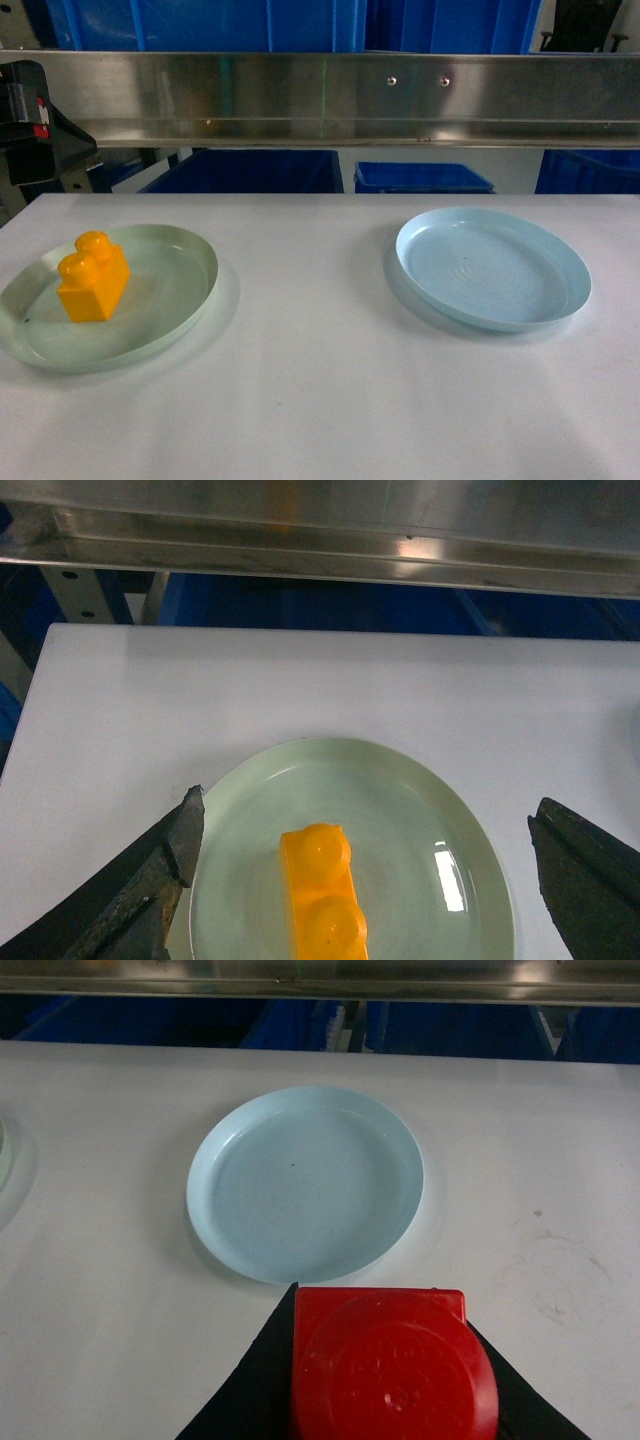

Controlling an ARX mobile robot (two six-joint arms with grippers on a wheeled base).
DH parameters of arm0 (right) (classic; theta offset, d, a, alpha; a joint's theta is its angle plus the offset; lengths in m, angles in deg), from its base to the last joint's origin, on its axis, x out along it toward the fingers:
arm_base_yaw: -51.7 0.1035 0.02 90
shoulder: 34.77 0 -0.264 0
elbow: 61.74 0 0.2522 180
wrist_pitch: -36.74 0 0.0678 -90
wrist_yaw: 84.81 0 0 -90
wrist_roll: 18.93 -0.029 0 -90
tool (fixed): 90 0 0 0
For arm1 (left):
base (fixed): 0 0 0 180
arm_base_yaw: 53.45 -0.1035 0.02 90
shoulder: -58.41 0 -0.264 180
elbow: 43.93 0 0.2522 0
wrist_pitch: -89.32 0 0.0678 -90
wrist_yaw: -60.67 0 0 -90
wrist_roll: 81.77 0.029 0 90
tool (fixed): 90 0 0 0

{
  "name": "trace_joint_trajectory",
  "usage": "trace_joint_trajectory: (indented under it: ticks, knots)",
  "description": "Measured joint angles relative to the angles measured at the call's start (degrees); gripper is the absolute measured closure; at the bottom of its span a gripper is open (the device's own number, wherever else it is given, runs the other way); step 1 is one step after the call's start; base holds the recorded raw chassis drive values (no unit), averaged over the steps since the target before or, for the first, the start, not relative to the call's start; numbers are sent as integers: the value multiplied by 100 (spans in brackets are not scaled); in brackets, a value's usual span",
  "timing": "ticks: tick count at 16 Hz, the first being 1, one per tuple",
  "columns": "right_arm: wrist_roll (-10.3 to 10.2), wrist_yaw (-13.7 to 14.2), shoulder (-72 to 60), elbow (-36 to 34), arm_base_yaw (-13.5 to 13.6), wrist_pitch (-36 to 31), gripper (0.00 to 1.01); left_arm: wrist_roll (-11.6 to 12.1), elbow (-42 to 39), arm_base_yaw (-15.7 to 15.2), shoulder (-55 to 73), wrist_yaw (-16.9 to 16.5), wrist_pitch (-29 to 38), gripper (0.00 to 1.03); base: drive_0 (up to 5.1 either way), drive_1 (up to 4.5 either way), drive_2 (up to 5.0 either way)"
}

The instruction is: Sort and place red and yellow blocks in left bins

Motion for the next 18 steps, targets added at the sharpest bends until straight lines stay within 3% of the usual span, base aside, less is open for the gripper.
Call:
trace_joint_trajectory:
  ticks: [7, 10, 14, 18]
  knots:
    - [-4, 39, -184, -13, 37, 127, 74, 0, 0, 0, 0, 4, -4, 5, 0, 0, 0]
    - [-4, 39, -184, -13, 37, 125, 74, 28, 588, 214, 323, 496, -658, 5, 0, 0, 0]
    - [-4, 39, -184, -13, 37, 125, 74, -9, 1335, 682, 1379, 684, -1502, 5, 0, 0, 0]
    - [-4, 39, -184, -13, 37, 125, 74, -22, 1633, 669, 1878, 1058, -1589, 5, 0, 0, 0]
